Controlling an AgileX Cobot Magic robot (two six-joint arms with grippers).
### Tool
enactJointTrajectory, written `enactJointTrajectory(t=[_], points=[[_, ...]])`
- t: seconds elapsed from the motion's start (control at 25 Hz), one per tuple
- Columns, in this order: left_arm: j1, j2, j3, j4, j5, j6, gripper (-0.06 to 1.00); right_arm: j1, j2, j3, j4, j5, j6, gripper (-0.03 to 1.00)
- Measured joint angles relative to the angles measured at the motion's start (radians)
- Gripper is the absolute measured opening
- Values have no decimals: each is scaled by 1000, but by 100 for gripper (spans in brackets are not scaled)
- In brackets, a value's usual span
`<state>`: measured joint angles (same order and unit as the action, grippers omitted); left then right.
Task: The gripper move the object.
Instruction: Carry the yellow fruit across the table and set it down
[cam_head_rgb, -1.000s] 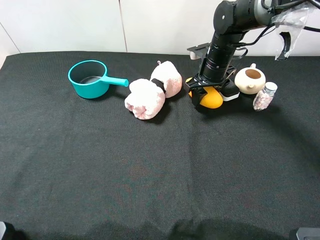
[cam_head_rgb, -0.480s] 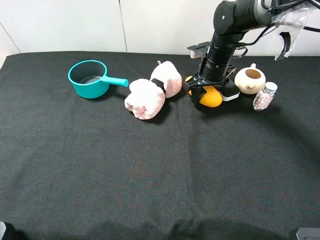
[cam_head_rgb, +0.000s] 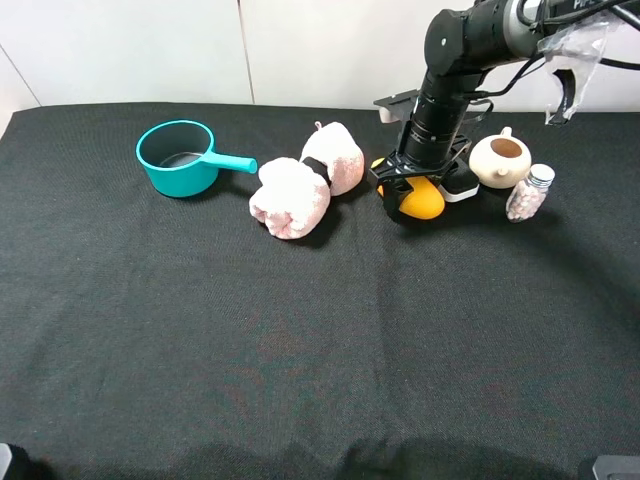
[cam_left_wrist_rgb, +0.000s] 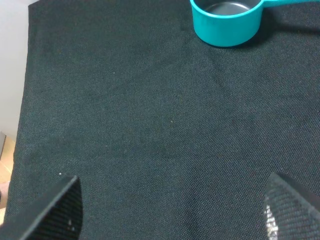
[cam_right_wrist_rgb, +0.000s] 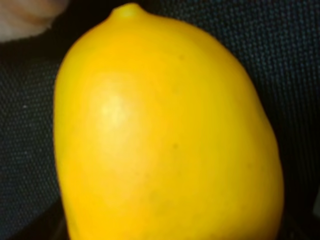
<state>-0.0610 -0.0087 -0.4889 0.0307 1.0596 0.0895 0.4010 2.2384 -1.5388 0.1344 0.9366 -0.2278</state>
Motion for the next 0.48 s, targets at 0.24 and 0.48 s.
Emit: enactJointTrajectory(t=[0.24,0.48], points=[[0,0,0,0,0,0,79,0,0,0,0,0,0,46],[0,0,0,0,0,0,79,0,0,0,-3,1,1,46]])
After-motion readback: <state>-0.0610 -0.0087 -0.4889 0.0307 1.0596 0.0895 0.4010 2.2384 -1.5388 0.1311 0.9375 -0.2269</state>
